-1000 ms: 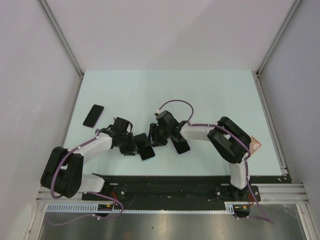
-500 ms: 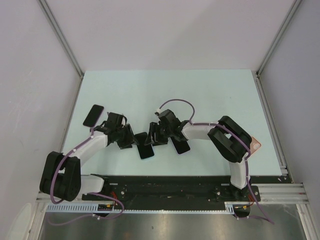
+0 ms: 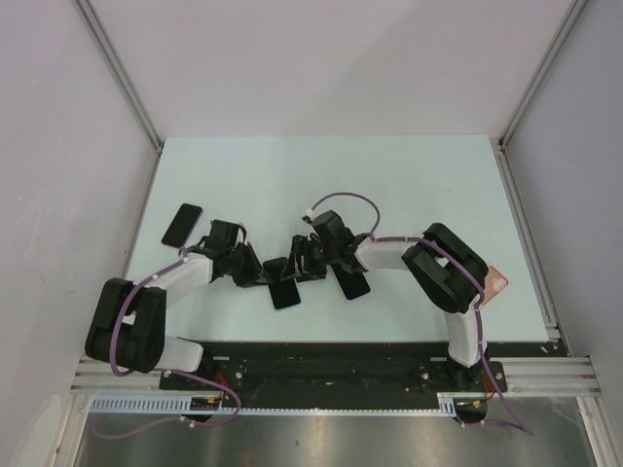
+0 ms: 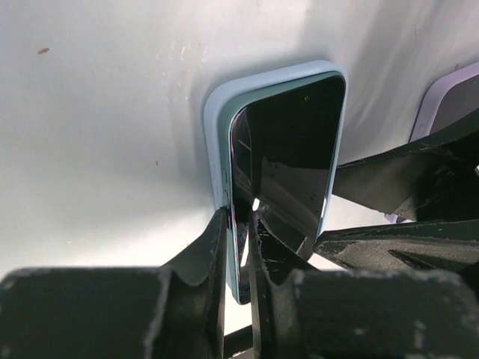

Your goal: Put the phone into the phone case

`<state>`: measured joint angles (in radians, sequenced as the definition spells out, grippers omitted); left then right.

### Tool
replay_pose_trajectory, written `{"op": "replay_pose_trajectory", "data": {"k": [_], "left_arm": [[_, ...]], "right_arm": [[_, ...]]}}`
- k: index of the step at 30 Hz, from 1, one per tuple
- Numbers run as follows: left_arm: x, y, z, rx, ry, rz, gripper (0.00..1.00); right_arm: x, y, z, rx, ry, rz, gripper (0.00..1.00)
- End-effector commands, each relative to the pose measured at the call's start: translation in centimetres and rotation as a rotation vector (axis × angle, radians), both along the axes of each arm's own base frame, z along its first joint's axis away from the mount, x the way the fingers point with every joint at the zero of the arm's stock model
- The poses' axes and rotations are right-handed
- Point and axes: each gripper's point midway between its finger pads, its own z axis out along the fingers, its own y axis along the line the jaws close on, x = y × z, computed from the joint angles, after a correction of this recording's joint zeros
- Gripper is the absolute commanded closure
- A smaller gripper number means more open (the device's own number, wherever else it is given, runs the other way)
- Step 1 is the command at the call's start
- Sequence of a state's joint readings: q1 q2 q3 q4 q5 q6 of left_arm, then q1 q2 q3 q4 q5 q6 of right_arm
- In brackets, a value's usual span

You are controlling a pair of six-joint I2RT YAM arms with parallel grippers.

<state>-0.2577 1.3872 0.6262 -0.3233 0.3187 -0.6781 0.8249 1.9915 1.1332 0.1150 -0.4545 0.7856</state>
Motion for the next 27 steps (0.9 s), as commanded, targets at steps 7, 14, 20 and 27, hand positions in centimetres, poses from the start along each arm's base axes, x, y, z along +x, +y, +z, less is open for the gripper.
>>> {"op": "replay_pose_trajectory", "data": {"k": [7, 14, 20, 27], "left_arm": [[-1.4, -4.8, 1.0, -0.332, 0.036, -0.049, 0.89], [-1.4, -5.0, 1.9, -0.394, 0.021, -0.051, 0.89], [-1.1, -4.6, 2.2, -0.384, 0.002, -0.051, 0.89], [-1.1, -3.6, 2.8, -0.330, -0.020, -0.042, 0.86]], "right_arm": [[-1.3, 3.0, 2.7, 0.239, 0.055, 0.099, 0.39], [-0.9, 3.3, 5.0, 0.336, 0.059, 0.128, 0.41], [-0.9, 3.1, 4.8, 0.335, 0.064, 0.138, 0.47], [0.4, 1.8, 4.8, 0.326, 0.054, 0.117, 0.85]]}}
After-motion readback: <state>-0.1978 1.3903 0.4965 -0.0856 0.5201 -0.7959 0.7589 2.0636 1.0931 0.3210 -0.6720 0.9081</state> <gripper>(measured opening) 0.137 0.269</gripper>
